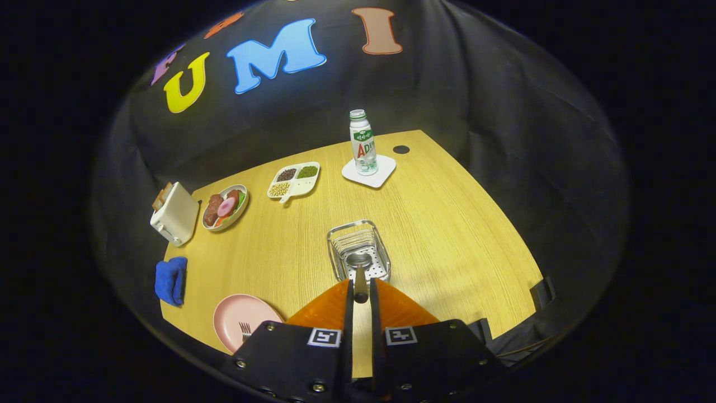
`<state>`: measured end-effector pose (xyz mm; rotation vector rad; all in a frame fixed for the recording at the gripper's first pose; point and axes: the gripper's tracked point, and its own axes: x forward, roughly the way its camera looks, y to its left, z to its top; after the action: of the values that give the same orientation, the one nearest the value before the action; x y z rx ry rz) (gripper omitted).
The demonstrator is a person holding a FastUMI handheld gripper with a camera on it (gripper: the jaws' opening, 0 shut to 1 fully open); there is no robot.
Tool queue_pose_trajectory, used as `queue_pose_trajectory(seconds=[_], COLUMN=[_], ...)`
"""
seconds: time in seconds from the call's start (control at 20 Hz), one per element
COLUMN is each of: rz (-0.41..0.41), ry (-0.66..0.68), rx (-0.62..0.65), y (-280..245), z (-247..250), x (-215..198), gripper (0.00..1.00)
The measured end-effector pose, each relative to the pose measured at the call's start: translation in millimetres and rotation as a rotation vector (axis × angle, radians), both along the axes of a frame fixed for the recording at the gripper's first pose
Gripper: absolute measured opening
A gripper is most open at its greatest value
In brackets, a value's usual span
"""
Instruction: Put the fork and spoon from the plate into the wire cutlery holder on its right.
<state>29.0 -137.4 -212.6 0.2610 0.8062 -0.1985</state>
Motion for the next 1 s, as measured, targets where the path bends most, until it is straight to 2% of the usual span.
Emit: queue_pose_trajectory(seconds=[0.3,0.7,1.0], rz=[0.067,0.224,0.341], ry=[-0.018,0.019,0.077], rx=[0.005,0.039,0.075], y=[31.8,117.6,192.6], z=[6.5,-15.2,-43.2], x=[-4.8,-8.8,-30.2], gripper=[0.15,0.15,0.15])
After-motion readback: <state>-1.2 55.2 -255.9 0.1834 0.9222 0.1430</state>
